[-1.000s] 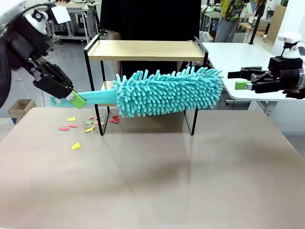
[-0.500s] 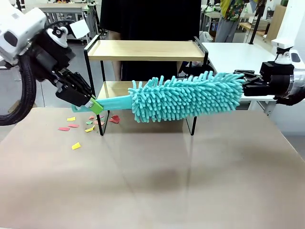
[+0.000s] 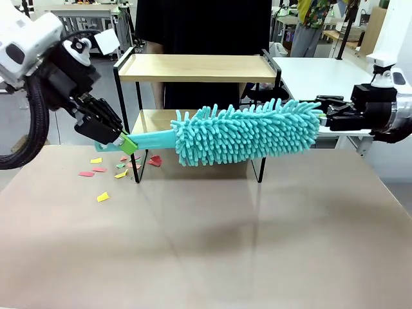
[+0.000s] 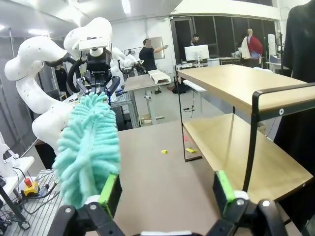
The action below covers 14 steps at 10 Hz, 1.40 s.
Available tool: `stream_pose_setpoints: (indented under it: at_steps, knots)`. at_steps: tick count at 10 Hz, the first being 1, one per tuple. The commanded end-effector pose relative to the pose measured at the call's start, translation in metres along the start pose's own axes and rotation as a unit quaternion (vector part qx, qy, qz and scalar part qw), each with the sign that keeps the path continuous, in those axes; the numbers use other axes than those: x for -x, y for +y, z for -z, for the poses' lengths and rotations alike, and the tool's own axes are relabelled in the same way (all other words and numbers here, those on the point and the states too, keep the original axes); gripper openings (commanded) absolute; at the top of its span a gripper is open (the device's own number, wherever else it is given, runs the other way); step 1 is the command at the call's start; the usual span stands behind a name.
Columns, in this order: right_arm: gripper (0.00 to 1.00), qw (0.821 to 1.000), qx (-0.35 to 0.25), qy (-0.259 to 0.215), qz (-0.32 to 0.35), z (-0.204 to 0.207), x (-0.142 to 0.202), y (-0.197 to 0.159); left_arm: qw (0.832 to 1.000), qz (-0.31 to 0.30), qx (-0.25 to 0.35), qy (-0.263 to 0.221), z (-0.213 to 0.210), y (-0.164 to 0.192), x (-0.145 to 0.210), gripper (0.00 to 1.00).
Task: Clean the shelf.
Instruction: Hand the Duster back to the human.
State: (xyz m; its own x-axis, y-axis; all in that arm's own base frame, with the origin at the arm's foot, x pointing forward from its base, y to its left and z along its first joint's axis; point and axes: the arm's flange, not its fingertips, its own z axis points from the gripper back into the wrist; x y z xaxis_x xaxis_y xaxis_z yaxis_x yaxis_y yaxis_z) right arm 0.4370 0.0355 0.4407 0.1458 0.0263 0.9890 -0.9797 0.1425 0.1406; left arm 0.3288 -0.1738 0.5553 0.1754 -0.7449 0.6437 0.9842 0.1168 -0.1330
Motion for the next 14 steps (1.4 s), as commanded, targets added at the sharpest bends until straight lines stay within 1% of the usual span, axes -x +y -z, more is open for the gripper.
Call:
stream_pose_setpoints:
  at_steps: [1, 2, 4, 6, 7, 9, 10, 11, 14]
  knots:
    - [1.0, 1.0, 0.017, -0.012, -0.004, 0.016, 0.008, 0.01, 0.999, 0.04, 0.002, -0.024, 0.014, 0.009, -0.011, 0.13]
    - [1.0, 1.0, 0.021, -0.022, 0.003, 0.02, 0.012, 0.013, 0.999, 0.039, -0.004, -0.026, 0.018, 0.013, -0.012, 0.13]
    - [1.0, 0.999, 0.009, -0.027, 0.015, 0.02, 0.017, 0.019, 0.999, 0.04, 0.001, -0.028, 0.024, 0.019, -0.014, 0.13]
    - [1.0, 0.997, 0.033, -0.061, 0.013, -0.007, 0.013, 0.019, 0.998, 0.052, 0.013, -0.015, 0.025, 0.027, -0.008, 0.13]
    - [1.0, 0.997, 0.039, -0.068, 0.012, -0.018, 0.009, 0.02, 0.998, 0.053, 0.013, -0.012, 0.021, 0.031, 0.002, 0.13]
    - [1.0, 0.997, 0.039, -0.065, 0.007, -0.023, -0.001, 0.025, 0.998, 0.055, 0.004, -0.025, 0.007, 0.038, 0.02, 0.13]
    - [1.0, 0.998, 0.028, -0.053, 0.01, -0.02, -0.003, 0.028, 0.997, 0.061, 0.007, -0.04, 0.003, 0.042, 0.027, 0.13]
    - [1.0, 0.999, 0.023, -0.048, 0.011, -0.016, -0.002, 0.03, 0.996, 0.067, 0.012, -0.05, 0.001, 0.043, 0.03, 0.13]
    - [1.0, 0.999, 0.003, -0.033, 0.027, 0.005, 0.011, 0.032, 0.997, 0.063, 0.016, -0.051, 0.006, 0.05, 0.03, 0.13]
